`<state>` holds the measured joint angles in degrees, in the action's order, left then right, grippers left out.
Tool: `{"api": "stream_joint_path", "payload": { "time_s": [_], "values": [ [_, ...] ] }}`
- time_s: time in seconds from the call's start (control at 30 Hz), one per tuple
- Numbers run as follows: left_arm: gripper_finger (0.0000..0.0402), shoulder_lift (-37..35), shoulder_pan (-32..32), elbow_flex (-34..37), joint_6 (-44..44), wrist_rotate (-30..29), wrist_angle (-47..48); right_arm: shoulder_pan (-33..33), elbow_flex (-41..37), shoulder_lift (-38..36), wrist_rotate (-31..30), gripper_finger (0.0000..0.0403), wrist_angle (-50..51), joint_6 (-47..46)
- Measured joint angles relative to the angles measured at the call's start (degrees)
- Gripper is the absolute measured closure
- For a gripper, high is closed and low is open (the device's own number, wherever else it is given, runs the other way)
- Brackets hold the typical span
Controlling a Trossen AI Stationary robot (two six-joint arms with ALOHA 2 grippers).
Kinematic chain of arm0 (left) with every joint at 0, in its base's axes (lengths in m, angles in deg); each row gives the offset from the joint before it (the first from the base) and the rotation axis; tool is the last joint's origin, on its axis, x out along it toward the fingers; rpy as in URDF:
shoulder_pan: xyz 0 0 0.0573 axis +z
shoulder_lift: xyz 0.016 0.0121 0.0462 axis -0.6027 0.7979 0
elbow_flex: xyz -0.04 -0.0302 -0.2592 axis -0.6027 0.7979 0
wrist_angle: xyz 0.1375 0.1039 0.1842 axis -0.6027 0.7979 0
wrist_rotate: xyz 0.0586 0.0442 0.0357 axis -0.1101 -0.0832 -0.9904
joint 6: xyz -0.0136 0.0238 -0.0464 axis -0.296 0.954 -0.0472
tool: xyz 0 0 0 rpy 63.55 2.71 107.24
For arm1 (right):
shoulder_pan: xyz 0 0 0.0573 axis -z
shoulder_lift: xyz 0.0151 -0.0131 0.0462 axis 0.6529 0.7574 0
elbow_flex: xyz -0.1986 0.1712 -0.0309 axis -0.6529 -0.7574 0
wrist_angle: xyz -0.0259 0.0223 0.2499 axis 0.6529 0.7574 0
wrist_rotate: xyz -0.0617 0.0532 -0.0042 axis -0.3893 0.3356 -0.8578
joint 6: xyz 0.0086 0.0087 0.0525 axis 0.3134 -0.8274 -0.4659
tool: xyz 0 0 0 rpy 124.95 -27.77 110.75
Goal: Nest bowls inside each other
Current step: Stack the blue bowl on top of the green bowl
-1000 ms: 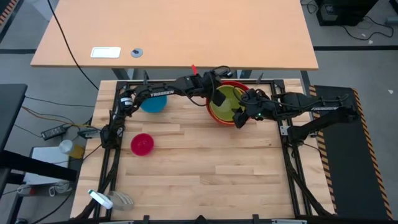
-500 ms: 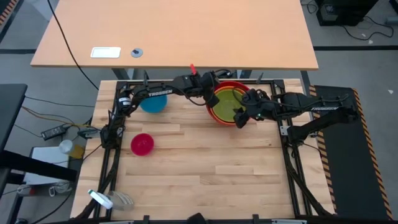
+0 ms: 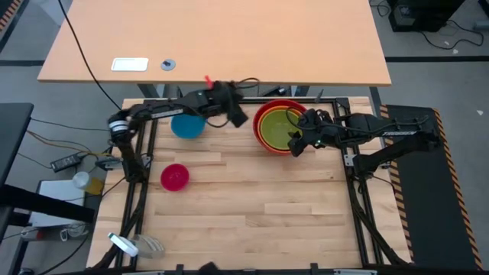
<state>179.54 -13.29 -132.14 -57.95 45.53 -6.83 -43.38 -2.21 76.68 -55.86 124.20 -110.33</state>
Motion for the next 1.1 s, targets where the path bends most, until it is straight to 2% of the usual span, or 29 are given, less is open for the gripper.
{"api": "stream_joint_path", "payload": {
  "time_s": [0.23,0.43,0.7,0.87,1.1],
  "values": [
    [0.0209,-13.11,6.71,17.00,-13.72,3.07,0.51,0.61,-0.42,0.23,0.48,0.0179,-1.69,3.68],
    [0.0209,-21.19,12.07,25.50,-25.98,3.25,5.60,2.00,-4.65,0.26,4.22,0.0179,-9.47,5.62],
    [0.0209,-23.70,18.86,26.99,-31.62,4.55,17.45,3.65,-10.63,0.27,10.86,0.0179,-20.74,6.72],
    [0.0209,-23.34,22.29,26.99,-32.05,5.78,18.18,3.85,-11.43,0.26,12.54,0.0179,-22.13,6.68],
    [0.0209,-20.91,28.79,27.01,-30.60,11.39,18.88,3.85,-11.50,0.28,12.61,0.0179,-22.18,6.63]
  ]
}}
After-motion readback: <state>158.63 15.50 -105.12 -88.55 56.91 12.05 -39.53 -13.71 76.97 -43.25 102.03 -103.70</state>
